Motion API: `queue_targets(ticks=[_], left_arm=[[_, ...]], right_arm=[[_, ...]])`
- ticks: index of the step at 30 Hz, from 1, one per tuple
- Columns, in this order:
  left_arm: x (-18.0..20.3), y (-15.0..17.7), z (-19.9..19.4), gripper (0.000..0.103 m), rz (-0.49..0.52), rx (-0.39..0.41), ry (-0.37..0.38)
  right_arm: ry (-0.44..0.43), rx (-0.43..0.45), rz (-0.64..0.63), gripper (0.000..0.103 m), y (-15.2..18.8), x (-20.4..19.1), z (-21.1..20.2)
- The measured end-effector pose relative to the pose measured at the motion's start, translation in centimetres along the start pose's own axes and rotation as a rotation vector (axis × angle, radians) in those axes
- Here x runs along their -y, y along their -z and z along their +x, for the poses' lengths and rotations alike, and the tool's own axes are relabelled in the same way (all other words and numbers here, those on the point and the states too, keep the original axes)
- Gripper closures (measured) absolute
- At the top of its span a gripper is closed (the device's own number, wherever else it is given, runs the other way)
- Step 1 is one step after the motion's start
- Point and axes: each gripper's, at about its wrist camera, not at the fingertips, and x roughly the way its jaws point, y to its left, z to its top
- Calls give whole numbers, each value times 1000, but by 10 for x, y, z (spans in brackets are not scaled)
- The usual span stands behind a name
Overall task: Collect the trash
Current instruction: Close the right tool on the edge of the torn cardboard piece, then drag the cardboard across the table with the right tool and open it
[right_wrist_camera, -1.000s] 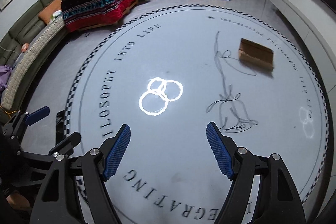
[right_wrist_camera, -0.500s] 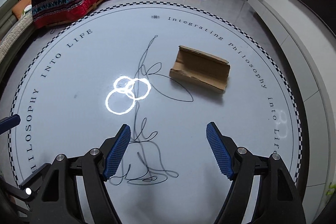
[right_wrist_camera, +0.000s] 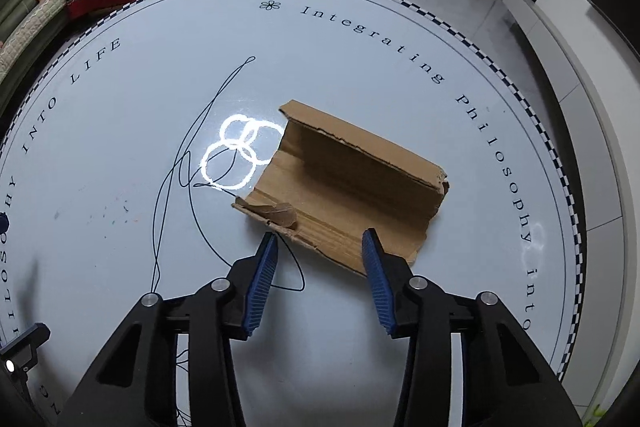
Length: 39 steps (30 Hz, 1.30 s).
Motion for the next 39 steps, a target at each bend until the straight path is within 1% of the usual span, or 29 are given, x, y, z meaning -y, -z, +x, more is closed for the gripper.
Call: queue_targets(ticks=[1, 2, 3, 4, 6, 8, 11, 14, 20, 30, 35, 39], left_arm=[[0, -1, 2, 6, -5, 0, 4], [-1, -1, 3, 6, -9, -1, 9], [-2, -2, 3, 6, -13, -1, 12], [-2, -2, 3, 6, -17, 0, 14], [-2, -2, 2, 6, -23, 1, 24], [-3, 0, -1, 6, -27, 4, 36], [-4, 4, -8, 6, -34, 10, 39], [-7, 10, -15, 6, -39, 16, 31], [-18, 25, -39, 6, -71, 39, 37], [-46, 68, -88, 6, -137, 79, 22], [-57, 85, -108, 6, -162, 105, 2], [-70, 107, -122, 6, -198, 119, -3]], right_arm=[[-23, -3, 15, 68, 0, 3, 0], [-20, -4, 24, 72, -1, 5, 0], [-5, -5, 23, 80, -1, 6, -1], [1, -4, 23, 83, 0, 6, -2], [-18, -4, 50, 95, 1, 9, -4], [-47, 2, 94, 98, 5, 13, -10], [-71, 21, 128, 98, 11, 9, -22], [-100, 32, 126, 100, 17, 0, -38], [-135, 64, 94, 100, 35, -36, -79], [-182, 114, 49, 100, 68, -96, -138], [-198, 131, 39, 100, 81, -118, -157], [-198, 128, 28, 100, 94, -136, -163]])
